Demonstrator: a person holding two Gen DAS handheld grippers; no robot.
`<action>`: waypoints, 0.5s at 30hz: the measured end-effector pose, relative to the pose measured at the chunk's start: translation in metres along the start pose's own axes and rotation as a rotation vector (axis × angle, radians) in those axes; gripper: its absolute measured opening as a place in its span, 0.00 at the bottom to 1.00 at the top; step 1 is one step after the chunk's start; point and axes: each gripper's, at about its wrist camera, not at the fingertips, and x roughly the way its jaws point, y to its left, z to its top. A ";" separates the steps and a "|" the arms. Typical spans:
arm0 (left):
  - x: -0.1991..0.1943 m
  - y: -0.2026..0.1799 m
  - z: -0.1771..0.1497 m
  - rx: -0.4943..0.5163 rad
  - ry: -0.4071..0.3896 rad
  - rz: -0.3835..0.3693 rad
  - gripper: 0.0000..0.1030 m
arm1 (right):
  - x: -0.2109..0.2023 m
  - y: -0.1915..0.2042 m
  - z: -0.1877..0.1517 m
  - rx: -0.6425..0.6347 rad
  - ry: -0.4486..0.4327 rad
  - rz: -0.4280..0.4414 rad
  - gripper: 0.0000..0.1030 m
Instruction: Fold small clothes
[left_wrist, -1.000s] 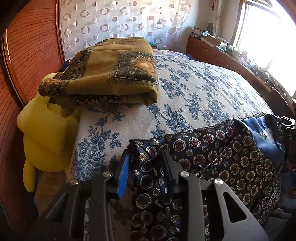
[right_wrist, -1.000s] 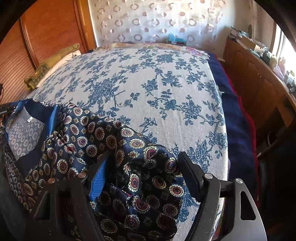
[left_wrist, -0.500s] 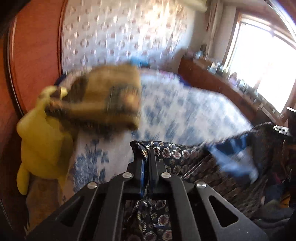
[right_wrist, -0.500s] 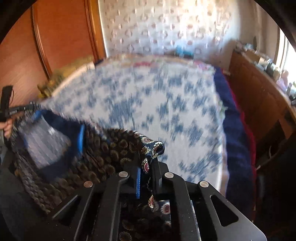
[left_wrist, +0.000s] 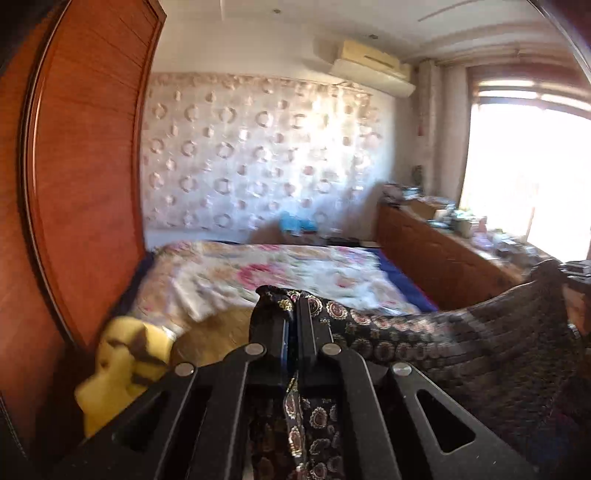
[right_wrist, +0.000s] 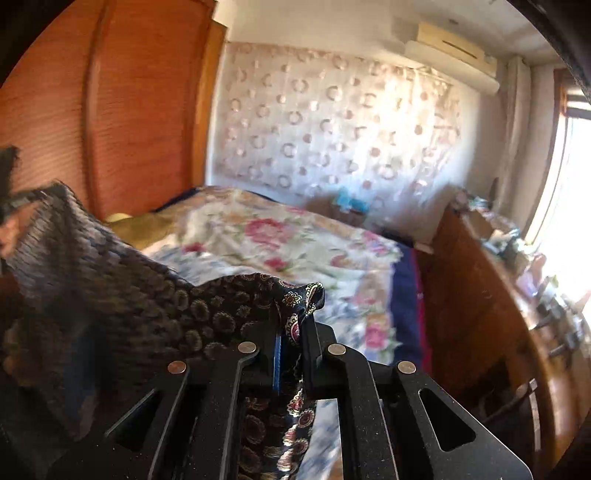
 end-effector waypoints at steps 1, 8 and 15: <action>0.016 0.001 0.004 0.006 0.008 0.027 0.01 | 0.013 -0.005 0.007 0.008 0.008 -0.022 0.05; 0.095 0.016 -0.041 0.000 0.214 -0.006 0.16 | 0.145 -0.043 -0.010 0.172 0.191 -0.196 0.60; 0.083 -0.006 -0.097 0.054 0.309 -0.065 0.35 | 0.167 -0.019 -0.076 0.154 0.258 -0.102 0.60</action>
